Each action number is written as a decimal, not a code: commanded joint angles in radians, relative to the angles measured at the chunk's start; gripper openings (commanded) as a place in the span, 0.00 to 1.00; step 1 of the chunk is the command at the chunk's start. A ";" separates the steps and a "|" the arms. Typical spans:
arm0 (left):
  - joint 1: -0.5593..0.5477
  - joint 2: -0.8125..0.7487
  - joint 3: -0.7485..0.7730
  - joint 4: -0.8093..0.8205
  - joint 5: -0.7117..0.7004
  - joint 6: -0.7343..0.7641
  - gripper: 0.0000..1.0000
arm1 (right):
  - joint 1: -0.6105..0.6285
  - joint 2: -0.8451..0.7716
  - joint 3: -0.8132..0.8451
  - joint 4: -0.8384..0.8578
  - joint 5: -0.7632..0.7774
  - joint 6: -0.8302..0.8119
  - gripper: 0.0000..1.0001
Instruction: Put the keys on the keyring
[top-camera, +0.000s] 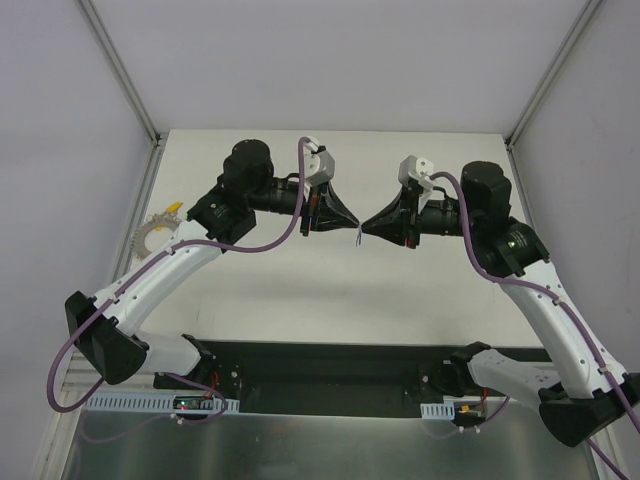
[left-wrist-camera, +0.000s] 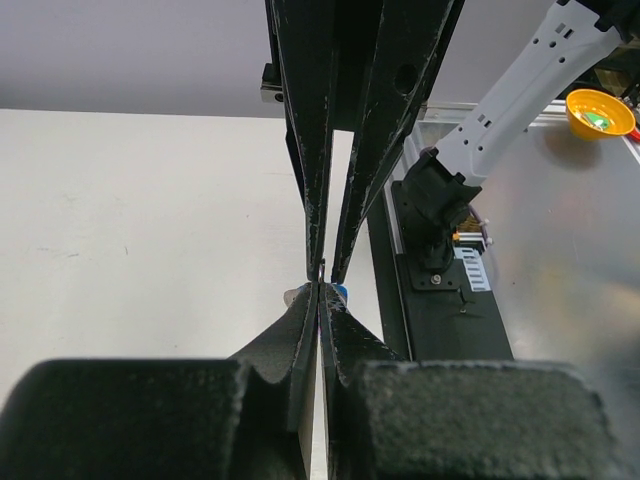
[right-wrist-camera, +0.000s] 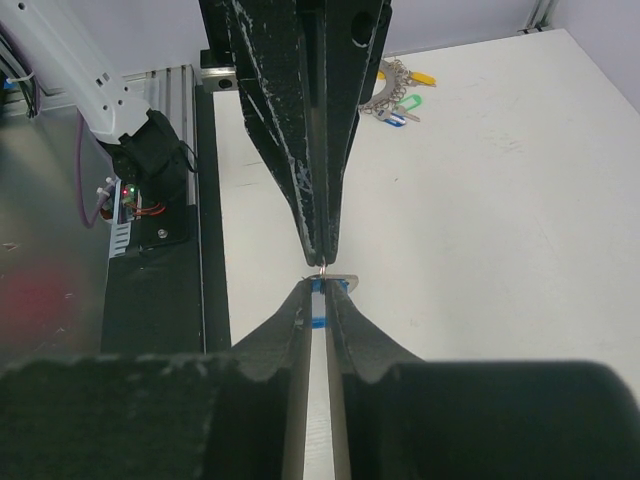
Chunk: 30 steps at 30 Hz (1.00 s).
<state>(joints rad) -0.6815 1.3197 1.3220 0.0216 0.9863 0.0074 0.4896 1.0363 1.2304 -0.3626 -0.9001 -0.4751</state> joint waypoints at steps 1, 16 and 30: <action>-0.009 0.000 0.046 -0.008 0.023 0.039 0.00 | -0.003 0.004 0.043 0.024 -0.033 -0.016 0.12; -0.007 0.018 0.054 -0.055 0.003 0.075 0.00 | -0.002 0.034 0.054 -0.002 -0.028 -0.039 0.01; 0.000 -0.122 -0.182 -0.051 -0.640 0.164 0.79 | -0.006 0.033 -0.169 -0.249 0.346 -0.027 0.01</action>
<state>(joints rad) -0.6807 1.2587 1.2198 -0.0566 0.6422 0.1368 0.4873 1.0725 1.1446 -0.5022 -0.7017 -0.5308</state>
